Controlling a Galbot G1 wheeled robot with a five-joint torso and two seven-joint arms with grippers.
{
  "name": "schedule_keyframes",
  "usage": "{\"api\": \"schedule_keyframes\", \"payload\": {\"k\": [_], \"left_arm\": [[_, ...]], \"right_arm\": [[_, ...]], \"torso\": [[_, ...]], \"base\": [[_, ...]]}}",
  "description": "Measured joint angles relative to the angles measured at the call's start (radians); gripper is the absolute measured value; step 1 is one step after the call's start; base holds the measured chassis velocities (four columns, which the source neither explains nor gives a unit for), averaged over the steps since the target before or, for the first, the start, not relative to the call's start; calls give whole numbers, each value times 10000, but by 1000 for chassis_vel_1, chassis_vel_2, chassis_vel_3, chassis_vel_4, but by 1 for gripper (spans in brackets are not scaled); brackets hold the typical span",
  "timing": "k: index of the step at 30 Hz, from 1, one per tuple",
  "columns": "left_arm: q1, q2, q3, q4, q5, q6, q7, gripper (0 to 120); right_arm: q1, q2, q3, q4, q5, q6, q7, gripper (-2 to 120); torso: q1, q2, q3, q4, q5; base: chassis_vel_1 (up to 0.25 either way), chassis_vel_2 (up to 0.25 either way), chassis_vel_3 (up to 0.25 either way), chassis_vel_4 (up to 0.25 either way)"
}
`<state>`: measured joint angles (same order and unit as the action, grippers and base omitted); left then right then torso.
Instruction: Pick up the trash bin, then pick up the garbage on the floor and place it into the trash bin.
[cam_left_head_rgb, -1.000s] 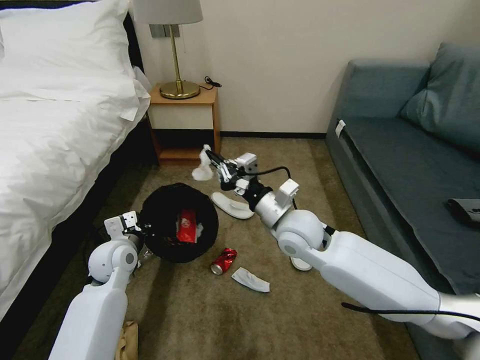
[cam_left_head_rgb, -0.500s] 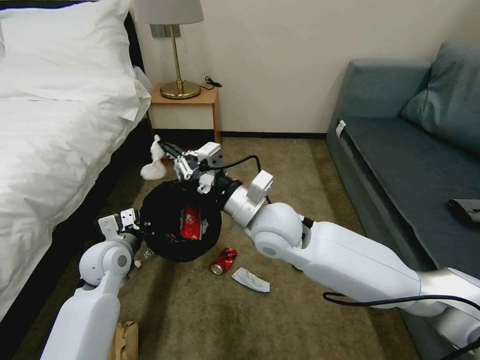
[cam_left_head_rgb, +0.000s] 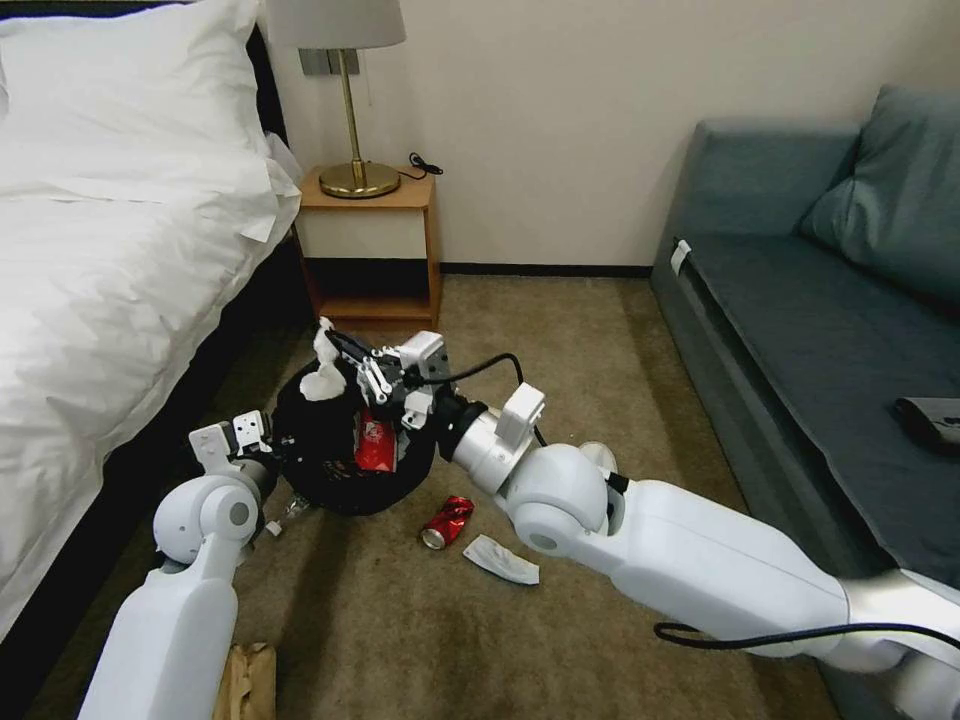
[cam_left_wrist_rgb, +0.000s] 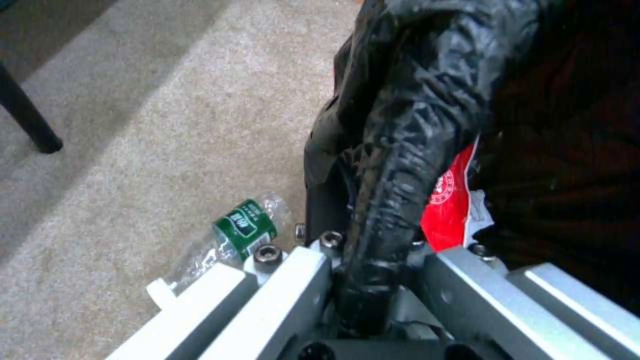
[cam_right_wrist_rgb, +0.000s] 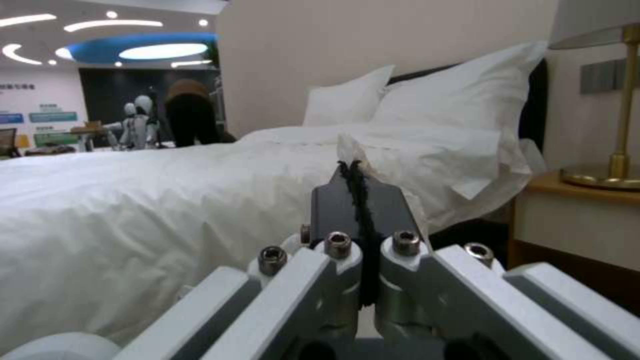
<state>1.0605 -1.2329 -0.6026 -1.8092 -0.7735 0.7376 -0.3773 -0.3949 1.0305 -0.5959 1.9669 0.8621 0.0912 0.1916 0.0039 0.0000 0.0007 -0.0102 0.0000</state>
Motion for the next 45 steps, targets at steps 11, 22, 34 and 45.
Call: {"api": "schedule_keyframes", "payload": {"k": [11,22,34,45], "left_arm": [[-72,-87,-63,189,45,-11,-82,0],[-77,27,-118,-383,-179,-21,-201,0],[-41,10,-128,-513,-212,-21,-259,0],[93,16,-37,-609,-180,-21,-268,0]], "right_arm": [[-389,-211,223,28,-127,-29,-58,0],[-1068,-297,477,-226,-565,-219,-164,0],[-1072,-174,383,-248,-755,-516,-38,45],[-975,-148,361,-225,-771,-586,-15,85]], "torso": [[0,0,0,0,0],[-1,0,0,0,0],[0,0,0,0,0],[0,-1,0,0,0]], "base": [[0,0,0,0],[0,0,0,0],[0,0,0,0],[0,0,0,0]]}}
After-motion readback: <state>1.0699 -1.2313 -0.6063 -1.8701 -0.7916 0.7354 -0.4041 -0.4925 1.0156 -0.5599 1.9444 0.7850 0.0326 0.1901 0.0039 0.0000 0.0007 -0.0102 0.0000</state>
